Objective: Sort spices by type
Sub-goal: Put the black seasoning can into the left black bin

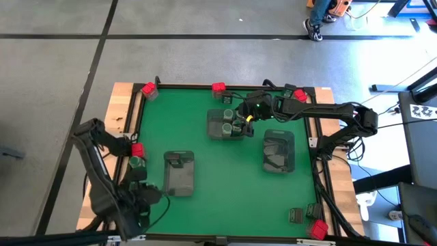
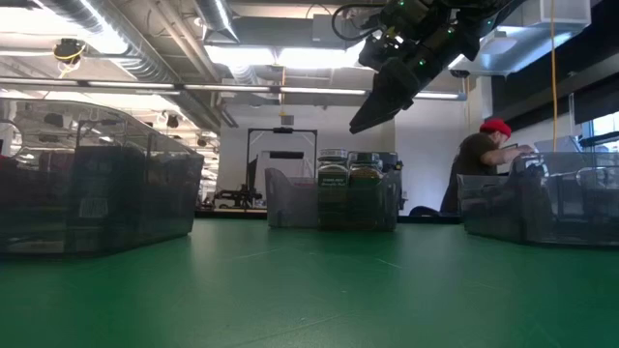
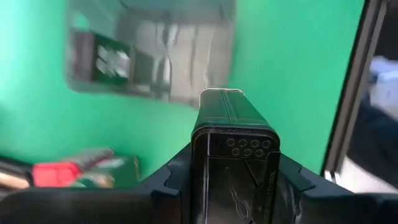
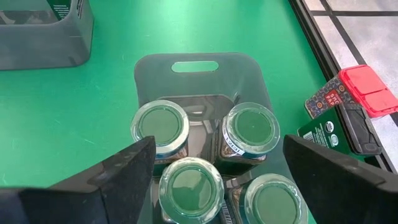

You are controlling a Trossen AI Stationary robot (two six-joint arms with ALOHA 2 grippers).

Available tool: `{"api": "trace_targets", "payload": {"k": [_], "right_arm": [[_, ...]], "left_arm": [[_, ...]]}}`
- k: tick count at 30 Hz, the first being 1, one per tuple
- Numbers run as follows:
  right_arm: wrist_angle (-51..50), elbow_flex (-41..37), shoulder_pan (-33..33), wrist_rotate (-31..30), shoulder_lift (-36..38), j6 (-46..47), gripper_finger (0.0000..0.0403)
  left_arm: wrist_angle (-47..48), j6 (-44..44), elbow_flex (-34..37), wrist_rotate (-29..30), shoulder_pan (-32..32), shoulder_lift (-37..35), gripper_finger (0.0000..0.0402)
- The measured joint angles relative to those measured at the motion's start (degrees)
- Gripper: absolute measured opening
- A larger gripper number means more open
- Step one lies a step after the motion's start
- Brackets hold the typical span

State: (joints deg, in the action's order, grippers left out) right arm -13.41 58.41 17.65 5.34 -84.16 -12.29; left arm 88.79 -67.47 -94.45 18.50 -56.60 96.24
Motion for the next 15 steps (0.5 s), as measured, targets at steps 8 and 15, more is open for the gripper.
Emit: {"api": "trace_targets", "payload": {"k": [8,15], "right_arm": [[0.0,0.0,0.0,0.0,0.0,0.0,0.0351],[0.0,0.0,0.0,0.0,0.0,0.0,0.0351]], "left_arm": [[1.3,6.4,0.3,13.9,3.2,-6.5,0.0123],[1.2,16.1,1.8,19.6,8.3,-8.7,0.0124]]}}
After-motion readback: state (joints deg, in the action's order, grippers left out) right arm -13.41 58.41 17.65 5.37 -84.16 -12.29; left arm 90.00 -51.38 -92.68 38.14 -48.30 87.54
